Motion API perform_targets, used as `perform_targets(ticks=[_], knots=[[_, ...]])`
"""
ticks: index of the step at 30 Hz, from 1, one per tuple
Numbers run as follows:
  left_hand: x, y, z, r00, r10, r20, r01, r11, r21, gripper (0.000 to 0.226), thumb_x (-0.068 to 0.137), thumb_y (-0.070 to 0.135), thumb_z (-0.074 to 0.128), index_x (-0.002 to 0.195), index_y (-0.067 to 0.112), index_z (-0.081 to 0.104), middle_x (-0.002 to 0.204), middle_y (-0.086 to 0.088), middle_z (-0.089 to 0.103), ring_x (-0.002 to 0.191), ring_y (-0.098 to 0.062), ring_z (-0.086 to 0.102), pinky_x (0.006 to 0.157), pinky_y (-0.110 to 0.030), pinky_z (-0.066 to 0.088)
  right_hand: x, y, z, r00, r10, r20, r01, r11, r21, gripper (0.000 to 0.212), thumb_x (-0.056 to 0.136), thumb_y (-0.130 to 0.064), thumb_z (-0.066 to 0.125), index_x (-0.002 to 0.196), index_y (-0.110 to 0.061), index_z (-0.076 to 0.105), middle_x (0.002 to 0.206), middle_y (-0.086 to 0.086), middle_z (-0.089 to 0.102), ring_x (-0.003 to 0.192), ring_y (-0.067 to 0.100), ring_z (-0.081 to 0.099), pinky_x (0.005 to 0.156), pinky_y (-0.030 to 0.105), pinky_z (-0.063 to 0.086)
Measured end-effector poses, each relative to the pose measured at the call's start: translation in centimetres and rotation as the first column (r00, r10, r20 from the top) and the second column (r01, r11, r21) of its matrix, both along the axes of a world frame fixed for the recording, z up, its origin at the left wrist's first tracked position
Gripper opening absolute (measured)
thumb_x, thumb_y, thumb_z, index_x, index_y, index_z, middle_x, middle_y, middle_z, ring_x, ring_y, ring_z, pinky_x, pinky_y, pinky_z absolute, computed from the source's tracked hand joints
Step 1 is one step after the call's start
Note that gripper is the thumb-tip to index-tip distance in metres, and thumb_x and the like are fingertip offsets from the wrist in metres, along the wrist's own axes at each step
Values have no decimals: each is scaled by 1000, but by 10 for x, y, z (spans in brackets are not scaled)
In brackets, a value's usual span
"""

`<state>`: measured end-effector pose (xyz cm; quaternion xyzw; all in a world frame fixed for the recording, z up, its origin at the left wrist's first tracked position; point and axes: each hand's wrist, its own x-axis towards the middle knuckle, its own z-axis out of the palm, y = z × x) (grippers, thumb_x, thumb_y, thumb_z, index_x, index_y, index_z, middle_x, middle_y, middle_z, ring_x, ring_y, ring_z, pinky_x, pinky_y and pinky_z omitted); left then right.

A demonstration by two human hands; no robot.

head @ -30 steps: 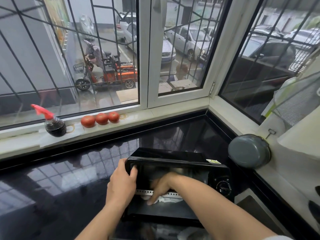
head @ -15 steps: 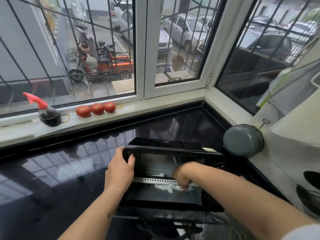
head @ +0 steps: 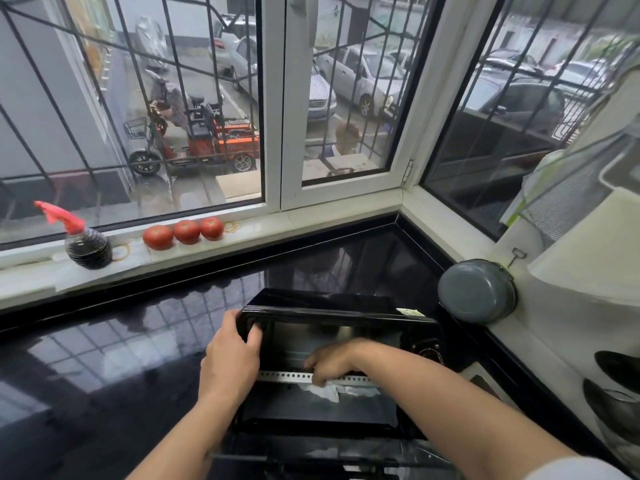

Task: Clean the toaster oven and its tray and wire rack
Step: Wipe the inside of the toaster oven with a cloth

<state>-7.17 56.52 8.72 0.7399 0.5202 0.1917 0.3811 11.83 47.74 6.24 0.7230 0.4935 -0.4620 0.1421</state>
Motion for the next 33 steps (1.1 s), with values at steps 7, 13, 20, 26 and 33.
perform_targets(ticks=[7,13,20,26,33], knots=[[1,2,-4,1000,5,-22,-5,1000,5,19,102,44,49,120,40,44,98,3,57,86,-26,51,76,-42,39,24,-18,-2,933,274,233,-200,934,-297,52,79,-35,79,123,-9,66,122,5,67,105,28,66,83,34,55],[1,2,-4,1000,6,-22,-6,1000,-1,18,102,44,50,119,41,44,97,3,59,85,-26,52,76,-41,40,12,-11,0,750,581,316,-397,778,-487,32,85,-30,78,112,-12,73,101,0,71,64,17,61,36,18,44],[-1,-2,-2,1000,-7,-1,7,1000,2,17,102,43,50,106,48,35,97,3,59,86,-26,53,77,-41,41,7,-17,-6,652,664,367,-488,737,-467,33,84,-28,77,115,-17,72,89,-3,65,66,18,60,37,17,41],[-2,-2,-2,1000,-9,-6,9,1000,-1,15,102,44,50,113,44,40,99,3,60,86,-25,53,77,-40,40,11,-31,-13,671,566,479,-460,824,-331,31,83,-28,74,111,-15,71,84,1,61,63,19,56,47,21,41],[-2,-1,-2,1000,-14,-22,14,1000,7,15,102,42,51,109,44,37,97,3,59,84,-25,53,75,-40,40,3,-31,-5,760,519,392,-387,845,-368,30,84,-13,73,112,-3,72,93,8,64,61,22,55,48,24,42]])
